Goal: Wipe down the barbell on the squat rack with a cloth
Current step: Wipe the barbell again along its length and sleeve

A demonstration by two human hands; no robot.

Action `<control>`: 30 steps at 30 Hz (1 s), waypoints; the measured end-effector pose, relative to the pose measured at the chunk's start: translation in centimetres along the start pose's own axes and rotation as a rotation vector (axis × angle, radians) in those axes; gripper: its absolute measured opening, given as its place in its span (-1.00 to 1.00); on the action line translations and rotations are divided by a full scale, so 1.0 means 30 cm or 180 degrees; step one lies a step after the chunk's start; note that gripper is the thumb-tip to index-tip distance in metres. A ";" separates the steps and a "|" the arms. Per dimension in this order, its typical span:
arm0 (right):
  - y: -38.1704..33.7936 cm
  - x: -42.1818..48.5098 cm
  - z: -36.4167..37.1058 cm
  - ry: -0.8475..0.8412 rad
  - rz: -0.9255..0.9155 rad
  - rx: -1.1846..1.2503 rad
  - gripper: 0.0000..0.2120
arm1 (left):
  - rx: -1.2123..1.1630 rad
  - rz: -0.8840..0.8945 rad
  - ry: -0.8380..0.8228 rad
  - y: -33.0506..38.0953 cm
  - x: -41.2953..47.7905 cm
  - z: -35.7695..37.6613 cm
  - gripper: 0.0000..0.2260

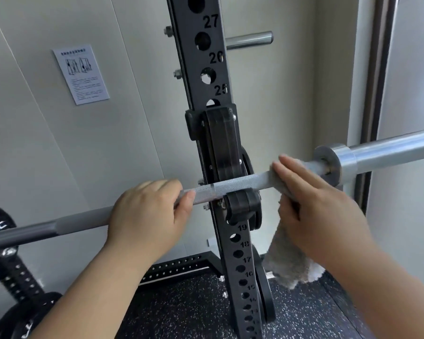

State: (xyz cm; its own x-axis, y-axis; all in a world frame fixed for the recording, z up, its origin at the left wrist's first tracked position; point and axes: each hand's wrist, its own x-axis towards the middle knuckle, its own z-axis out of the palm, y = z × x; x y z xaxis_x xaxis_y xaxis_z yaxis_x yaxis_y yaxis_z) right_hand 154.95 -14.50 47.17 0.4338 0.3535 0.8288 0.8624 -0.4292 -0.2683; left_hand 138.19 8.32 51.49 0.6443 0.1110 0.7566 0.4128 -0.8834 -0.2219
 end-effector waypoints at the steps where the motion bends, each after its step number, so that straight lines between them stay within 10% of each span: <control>1: 0.011 0.001 -0.006 0.0003 0.0162 -0.0179 -0.43 | -0.0023 -0.0036 -0.0083 -0.024 -0.006 -0.016 -0.60; 9: -0.030 0.091 -0.094 -0.0451 0.0411 0.0188 -0.66 | 0.0106 -0.1020 -0.1599 -0.275 -0.018 -0.124 -0.22; 18: -0.353 0.249 -0.138 -0.1959 0.0100 -0.0700 -0.67 | 0.0476 -0.0926 -0.1055 -0.248 -0.057 -0.091 -0.15; 22: -0.559 0.152 -0.046 -0.1719 -0.0187 -0.0919 -0.86 | 0.0520 -0.0845 -0.0624 -0.251 -0.086 -0.075 -0.19; 30: -0.529 -0.075 0.143 -0.0714 0.0446 -0.0650 -0.18 | 0.0199 -0.0395 -0.0243 -0.340 -0.138 -0.095 -0.43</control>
State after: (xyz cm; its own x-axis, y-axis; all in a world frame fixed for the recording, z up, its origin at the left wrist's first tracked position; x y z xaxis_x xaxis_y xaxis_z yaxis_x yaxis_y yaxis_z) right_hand 141.39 -4.91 47.45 0.6105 0.4437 0.6560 0.7302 -0.6361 -0.2493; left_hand 129.47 15.59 52.37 0.6319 0.2540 0.7323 0.5300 -0.8309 -0.1691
